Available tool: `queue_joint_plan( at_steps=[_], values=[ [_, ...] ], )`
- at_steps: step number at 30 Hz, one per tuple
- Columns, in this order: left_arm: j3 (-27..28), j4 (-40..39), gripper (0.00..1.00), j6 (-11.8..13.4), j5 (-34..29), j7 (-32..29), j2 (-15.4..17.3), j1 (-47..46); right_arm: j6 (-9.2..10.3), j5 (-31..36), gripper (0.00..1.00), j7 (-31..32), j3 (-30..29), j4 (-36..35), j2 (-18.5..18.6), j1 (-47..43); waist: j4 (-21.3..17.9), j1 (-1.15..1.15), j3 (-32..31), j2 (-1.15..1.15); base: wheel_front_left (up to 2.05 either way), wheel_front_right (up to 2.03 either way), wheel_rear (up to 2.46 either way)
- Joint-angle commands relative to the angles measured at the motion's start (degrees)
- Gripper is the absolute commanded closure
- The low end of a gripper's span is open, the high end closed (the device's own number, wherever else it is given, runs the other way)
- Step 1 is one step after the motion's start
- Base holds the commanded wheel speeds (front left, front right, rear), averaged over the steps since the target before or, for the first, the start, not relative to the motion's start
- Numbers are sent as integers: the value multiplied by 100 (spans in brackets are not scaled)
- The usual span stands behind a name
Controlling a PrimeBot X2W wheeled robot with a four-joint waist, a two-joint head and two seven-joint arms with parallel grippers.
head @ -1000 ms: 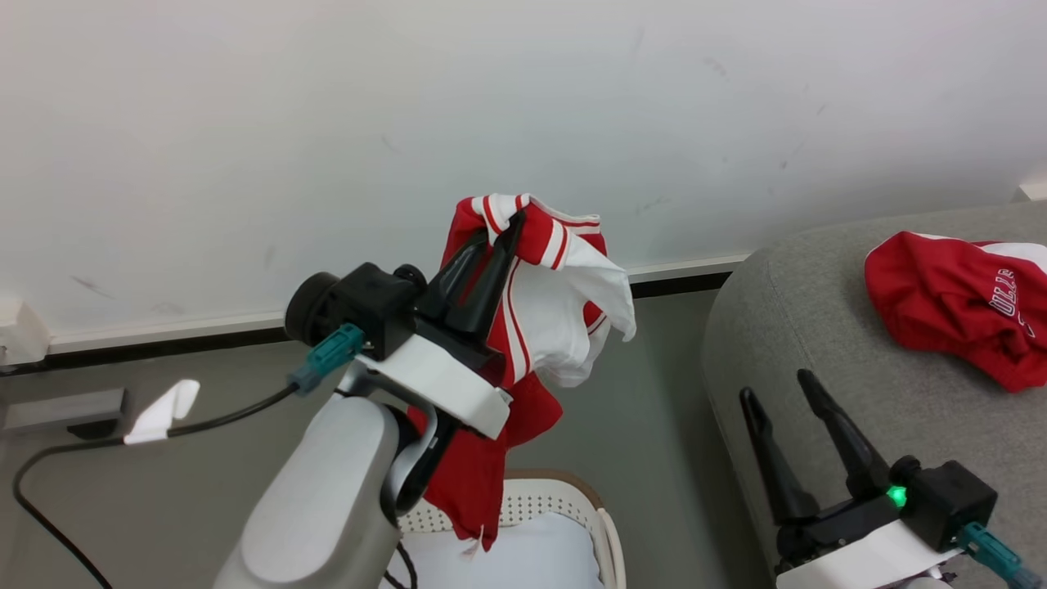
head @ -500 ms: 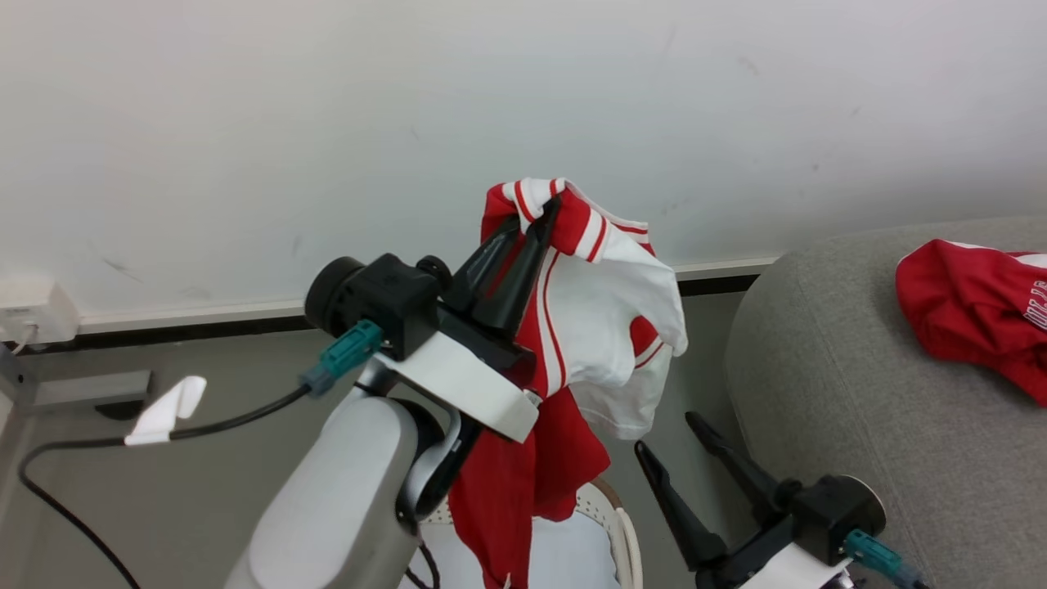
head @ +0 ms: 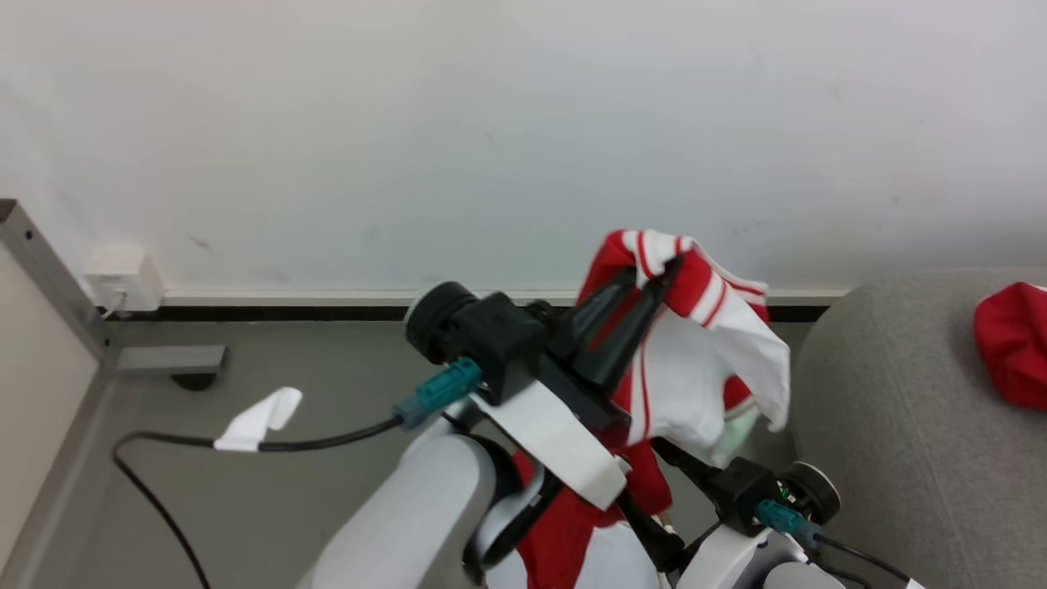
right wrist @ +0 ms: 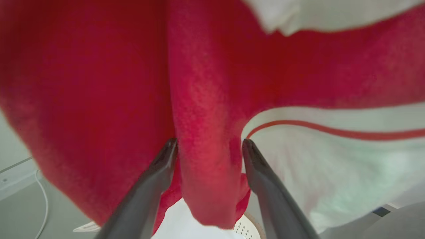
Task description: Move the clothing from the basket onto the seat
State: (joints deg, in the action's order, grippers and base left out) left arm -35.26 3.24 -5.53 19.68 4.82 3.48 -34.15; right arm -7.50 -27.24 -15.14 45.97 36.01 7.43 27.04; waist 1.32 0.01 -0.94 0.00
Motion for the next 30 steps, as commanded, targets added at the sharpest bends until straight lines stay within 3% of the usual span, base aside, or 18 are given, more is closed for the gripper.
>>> queue_joint_plan(
  at_steps=[1,6,8,9,30],
  values=[
    [-62,-47,100,-10,107,-19,-15,35,0,-9,0,3,-22,106,-18,108,130,-1,-31,0,0,0,0],
    [-365,-197,100,32,229,-88,-37,92,0,-98,0,3,-69,381,-143,167,337,-1,-54,0,0,0,0],
    [-432,-235,100,55,271,-103,-40,97,0,-104,74,3,-69,413,-159,180,401,-1,-58,0,0,0,0],
    [-454,-245,100,76,289,-112,-42,102,0,-129,100,3,-50,412,-171,172,424,-1,-60,0,0,0,0],
    [-236,58,100,307,474,30,171,230,0,-368,100,3,43,13,-48,-23,142,-1,-31,0,0,0,0]
  ],
)
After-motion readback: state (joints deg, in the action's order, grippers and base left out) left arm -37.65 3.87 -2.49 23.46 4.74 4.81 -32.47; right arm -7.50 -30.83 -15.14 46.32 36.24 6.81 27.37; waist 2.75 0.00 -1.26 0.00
